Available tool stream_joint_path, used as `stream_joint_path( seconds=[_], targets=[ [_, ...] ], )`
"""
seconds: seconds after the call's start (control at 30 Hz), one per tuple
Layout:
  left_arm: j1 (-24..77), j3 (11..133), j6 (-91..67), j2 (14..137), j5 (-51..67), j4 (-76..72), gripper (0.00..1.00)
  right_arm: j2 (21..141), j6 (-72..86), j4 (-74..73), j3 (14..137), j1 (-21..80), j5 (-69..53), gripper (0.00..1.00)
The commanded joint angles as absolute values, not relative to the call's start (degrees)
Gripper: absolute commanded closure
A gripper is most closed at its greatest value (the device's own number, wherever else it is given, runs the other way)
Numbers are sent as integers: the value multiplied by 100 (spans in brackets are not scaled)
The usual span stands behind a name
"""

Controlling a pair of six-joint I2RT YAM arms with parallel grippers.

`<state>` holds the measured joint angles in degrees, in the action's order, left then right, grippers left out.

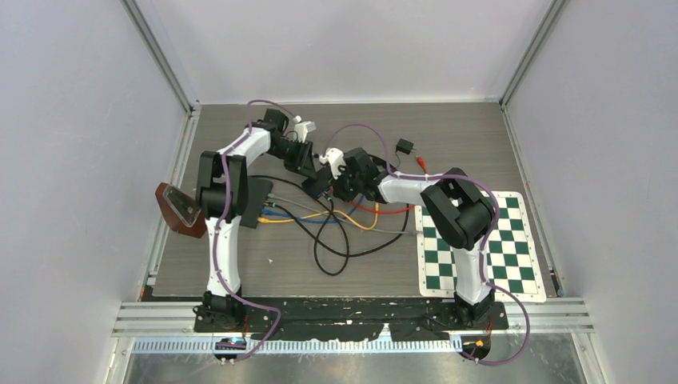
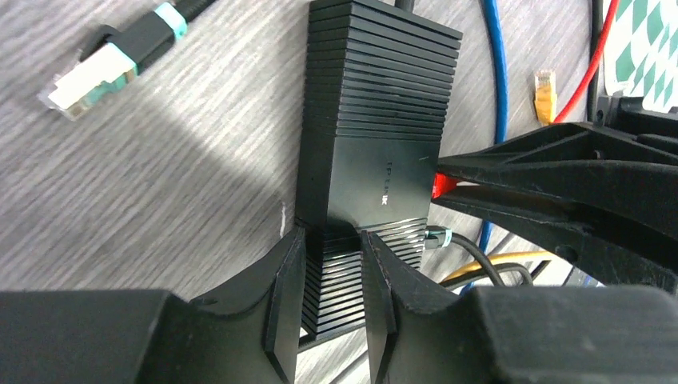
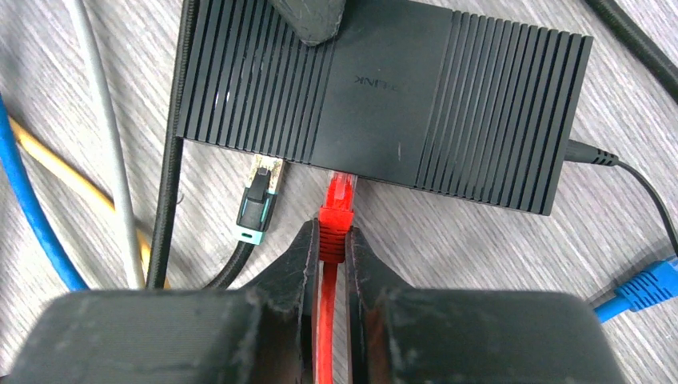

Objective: Insert the plug into the switch port
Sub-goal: Insert the connector into the switch port.

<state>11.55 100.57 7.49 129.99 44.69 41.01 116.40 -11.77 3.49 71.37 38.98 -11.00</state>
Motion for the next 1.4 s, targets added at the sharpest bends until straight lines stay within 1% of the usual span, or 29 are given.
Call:
stream_joint_path(
  seconds=[0.0, 0.1, 0.17, 0.23, 0.5, 0.63, 0.83, 0.97, 1.07, 1.37],
  targets=[
    [1736, 9960, 782, 12796, 6299, 5110, 69, 11539, -1333, 1368, 6863, 4028, -1586, 95],
    [1740, 9831, 954, 12667, 6400, 5251, 69, 11405, -1445, 1741, 6520, 4092, -1596, 95],
    [1740, 9742, 1074, 12541, 6182, 5343, 69, 11312, -1574, 1935, 6320, 4140, -1604, 95],
    [1728, 9738, 1062, 12456, 5818, 5377, 65, 11261, -1706, 1991, 6237, 4197, -1584, 95],
    [1586, 9668, -213, 12429, 4436, 4390, 61, 11449, -1815, 1515, 6522, 4236, -1263, 95],
    [1582, 9489, -491, 12449, 4356, 4019, 61, 11486, -1833, 1517, 6514, 4234, -1299, 95],
    [1804, 9386, -106, 12360, 4644, 4010, 64, 11483, -1857, 1570, 6477, 4244, -1379, 95],
    [2124, 9228, 440, 12106, 4978, 3970, 65, 11451, -1862, 1666, 6418, 4260, -1350, 95],
    [2234, 9065, 523, 11988, 5287, 3869, 66, 11424, -1831, 1739, 6382, 4275, -1303, 95],
    [2323, 8724, 411, 12183, 6117, 3970, 69, 11642, -984, 1682, 6850, 4301, -390, 95]
  ],
)
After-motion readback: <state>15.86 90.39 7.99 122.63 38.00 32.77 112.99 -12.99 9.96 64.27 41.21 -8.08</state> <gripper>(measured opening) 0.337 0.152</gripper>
